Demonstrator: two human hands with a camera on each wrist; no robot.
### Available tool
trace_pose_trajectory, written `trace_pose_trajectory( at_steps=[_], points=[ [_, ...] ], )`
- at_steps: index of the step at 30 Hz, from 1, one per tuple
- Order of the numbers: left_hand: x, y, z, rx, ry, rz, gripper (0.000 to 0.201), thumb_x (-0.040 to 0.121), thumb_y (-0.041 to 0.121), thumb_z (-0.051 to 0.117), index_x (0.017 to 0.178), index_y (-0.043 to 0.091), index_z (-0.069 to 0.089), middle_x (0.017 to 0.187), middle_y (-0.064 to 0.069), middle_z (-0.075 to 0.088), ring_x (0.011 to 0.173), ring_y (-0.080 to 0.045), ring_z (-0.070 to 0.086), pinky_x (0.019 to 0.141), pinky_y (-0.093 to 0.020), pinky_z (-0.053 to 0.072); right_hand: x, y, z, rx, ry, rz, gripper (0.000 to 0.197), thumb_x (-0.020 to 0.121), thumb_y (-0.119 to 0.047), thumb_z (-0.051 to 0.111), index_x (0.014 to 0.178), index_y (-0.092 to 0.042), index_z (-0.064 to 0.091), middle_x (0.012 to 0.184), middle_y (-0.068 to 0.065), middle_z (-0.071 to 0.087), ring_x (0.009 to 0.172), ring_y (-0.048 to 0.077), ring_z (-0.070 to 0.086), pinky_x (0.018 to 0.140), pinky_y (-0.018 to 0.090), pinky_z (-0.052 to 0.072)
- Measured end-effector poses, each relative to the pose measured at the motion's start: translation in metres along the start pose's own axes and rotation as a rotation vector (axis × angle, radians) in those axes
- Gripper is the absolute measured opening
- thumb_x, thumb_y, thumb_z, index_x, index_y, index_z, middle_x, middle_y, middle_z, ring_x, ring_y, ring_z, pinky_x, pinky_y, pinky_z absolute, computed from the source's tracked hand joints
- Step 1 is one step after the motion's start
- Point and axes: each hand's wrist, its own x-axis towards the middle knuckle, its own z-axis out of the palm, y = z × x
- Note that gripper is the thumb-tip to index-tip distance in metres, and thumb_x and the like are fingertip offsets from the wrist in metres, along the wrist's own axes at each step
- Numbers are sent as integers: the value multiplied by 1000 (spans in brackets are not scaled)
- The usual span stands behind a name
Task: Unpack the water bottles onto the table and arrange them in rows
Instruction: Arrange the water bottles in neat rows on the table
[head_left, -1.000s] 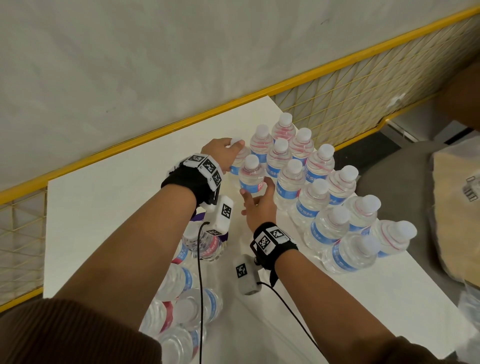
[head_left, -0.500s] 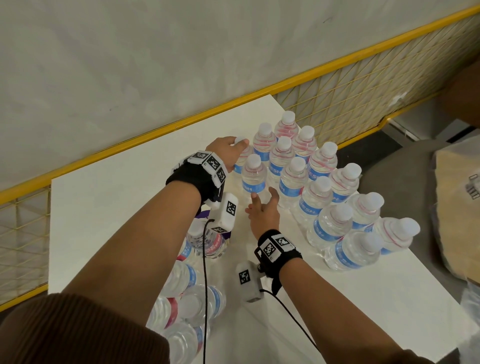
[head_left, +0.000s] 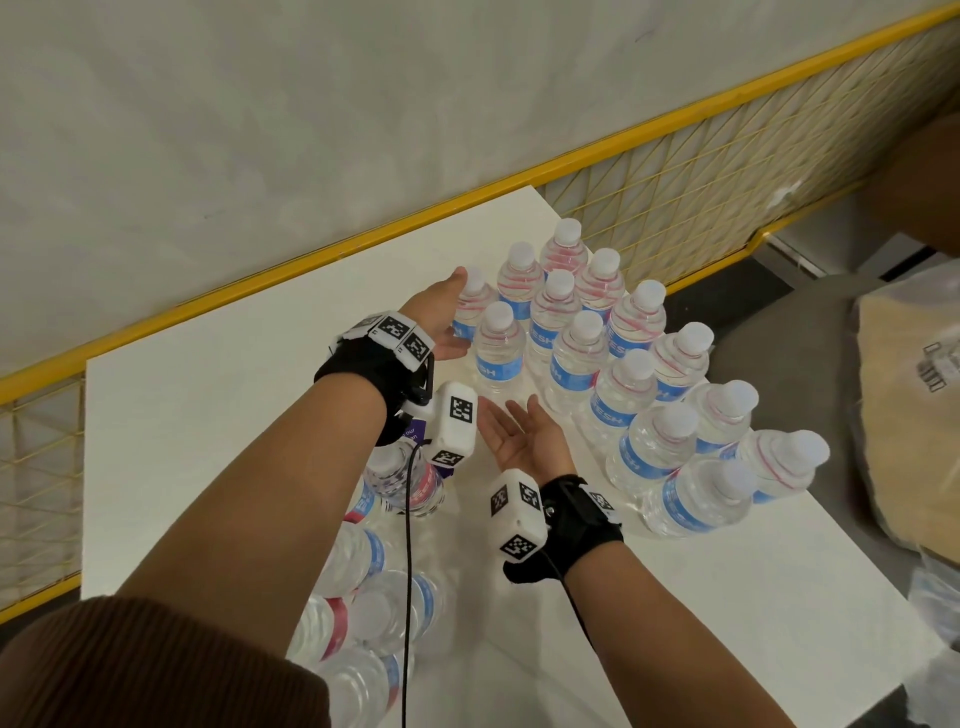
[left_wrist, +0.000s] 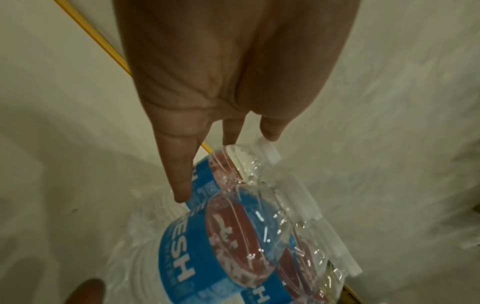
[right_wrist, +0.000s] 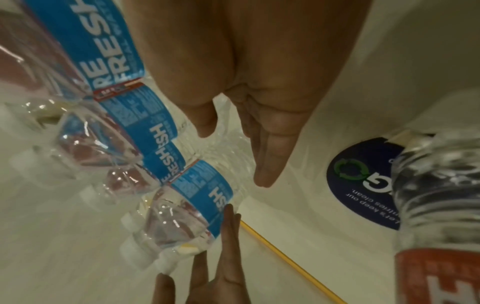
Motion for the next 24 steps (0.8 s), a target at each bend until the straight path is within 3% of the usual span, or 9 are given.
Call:
trace_pose_trajectory(
  at_steps=[3, 5, 8, 17, 20, 24],
  points=[
    [0, -1, -1, -19, 21, 14, 55, 96, 52, 40, 139, 18, 38, 138, -13, 50, 122, -32, 55, 99, -38, 44, -5, -4, 6, 18, -46, 2, 15, 98, -21, 47, 103, -8, 46, 111, 31, 59, 100, 38, 65, 84, 46, 53],
    [1, -1, 0, -20, 36, 20, 56, 95, 52, 42, 138, 18, 39, 137, -16, 51, 120, -32, 56, 99, -38, 46, -6, -5, 8, 14, -63, 9, 22, 96, -20, 50, 115, -10, 50, 121, 30, 55, 108, 38, 61, 86, 45, 53],
    [0, -2, 1, -22, 39, 17, 57, 93, 54, 44, 137, 18, 40, 138, -16, 50, 118, -33, 57, 97, -38, 48, -4, -4, 9, 27, -66, -16, 36, 95, -19, 53, 130, -17, 46, 129, 28, 51, 102, 37, 65, 84, 44, 54],
    [0, -1, 4, 12, 54, 28, 56, 93, 55, 42, 135, 17, 42, 135, -16, 52, 117, -32, 57, 95, -37, 48, -3, -7, 11, 28, -58, -51, 37, 94, -25, 56, 130, -25, 51, 131, 21, 50, 115, 31, 59, 80, 40, 56],
    [1, 0, 4, 21, 45, 27, 55, 94, 55, 40, 134, 18, 43, 134, -16, 53, 119, -32, 57, 97, -36, 47, 0, -11, 14, 26, -8, -56, 36, 94, -23, 56, 130, -22, 52, 127, 21, 52, 108, 32, 62, 77, 40, 57],
    [0, 0, 5, 43, 40, 19, 55, 94, 56, 39, 135, 20, 41, 136, -14, 49, 120, -32, 55, 96, -36, 47, 7, -8, 11, 41, 68, 30, 41, 94, -23, 56, 131, -9, 46, 129, 26, 52, 105, 38, 62, 78, 46, 57]
  ],
)
